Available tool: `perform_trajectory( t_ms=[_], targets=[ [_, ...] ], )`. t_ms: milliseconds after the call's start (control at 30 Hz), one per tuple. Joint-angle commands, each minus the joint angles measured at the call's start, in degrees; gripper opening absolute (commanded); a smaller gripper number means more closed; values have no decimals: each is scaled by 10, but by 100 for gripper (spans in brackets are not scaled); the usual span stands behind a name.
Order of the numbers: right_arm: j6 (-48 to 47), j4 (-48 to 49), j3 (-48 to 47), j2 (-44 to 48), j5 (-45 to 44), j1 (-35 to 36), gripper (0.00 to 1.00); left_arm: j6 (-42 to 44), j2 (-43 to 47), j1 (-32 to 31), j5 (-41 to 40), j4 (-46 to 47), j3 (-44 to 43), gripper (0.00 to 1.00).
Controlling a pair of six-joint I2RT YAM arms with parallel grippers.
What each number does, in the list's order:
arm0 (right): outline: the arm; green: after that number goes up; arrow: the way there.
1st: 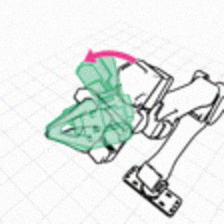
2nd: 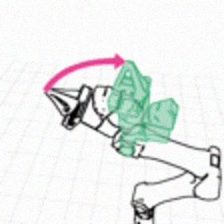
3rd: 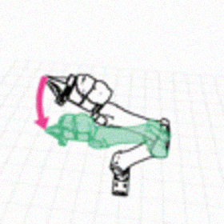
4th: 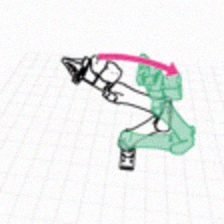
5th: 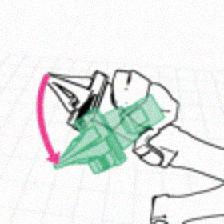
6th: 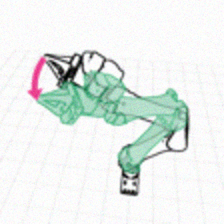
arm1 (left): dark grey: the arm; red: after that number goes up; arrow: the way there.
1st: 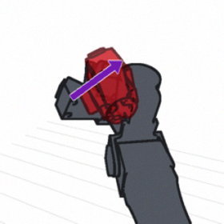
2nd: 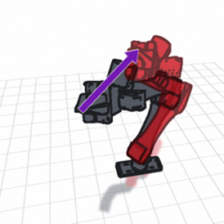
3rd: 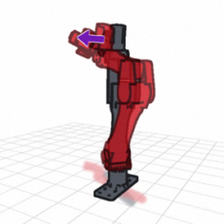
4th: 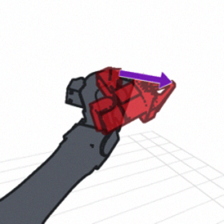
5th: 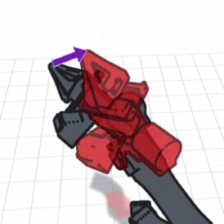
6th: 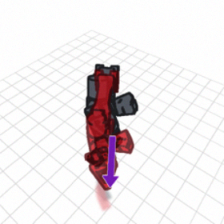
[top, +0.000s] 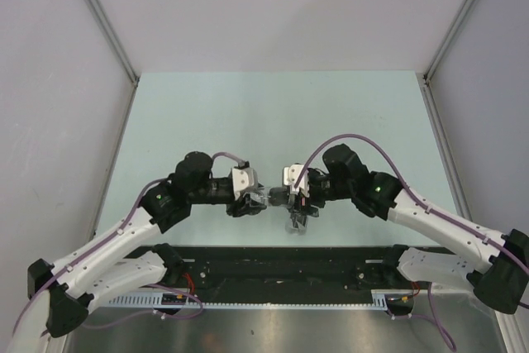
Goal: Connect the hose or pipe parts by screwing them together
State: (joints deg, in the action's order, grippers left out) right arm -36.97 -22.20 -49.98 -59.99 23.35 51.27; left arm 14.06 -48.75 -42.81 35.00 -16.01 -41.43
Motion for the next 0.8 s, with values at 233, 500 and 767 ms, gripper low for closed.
perform_trajectory(
  t_ms=[233,500,767],
  targets=[
    [147,40,-51,-35,216,-58,37,259,-21,-20,3,67,14,0],
    [169,63,-51,86,115,-78,87,58,-5,-15,-4,110,17,0],
    [71,88,-29,168,-2,-78,95,-189,29,-6,-76,130,10,0]
  ],
)
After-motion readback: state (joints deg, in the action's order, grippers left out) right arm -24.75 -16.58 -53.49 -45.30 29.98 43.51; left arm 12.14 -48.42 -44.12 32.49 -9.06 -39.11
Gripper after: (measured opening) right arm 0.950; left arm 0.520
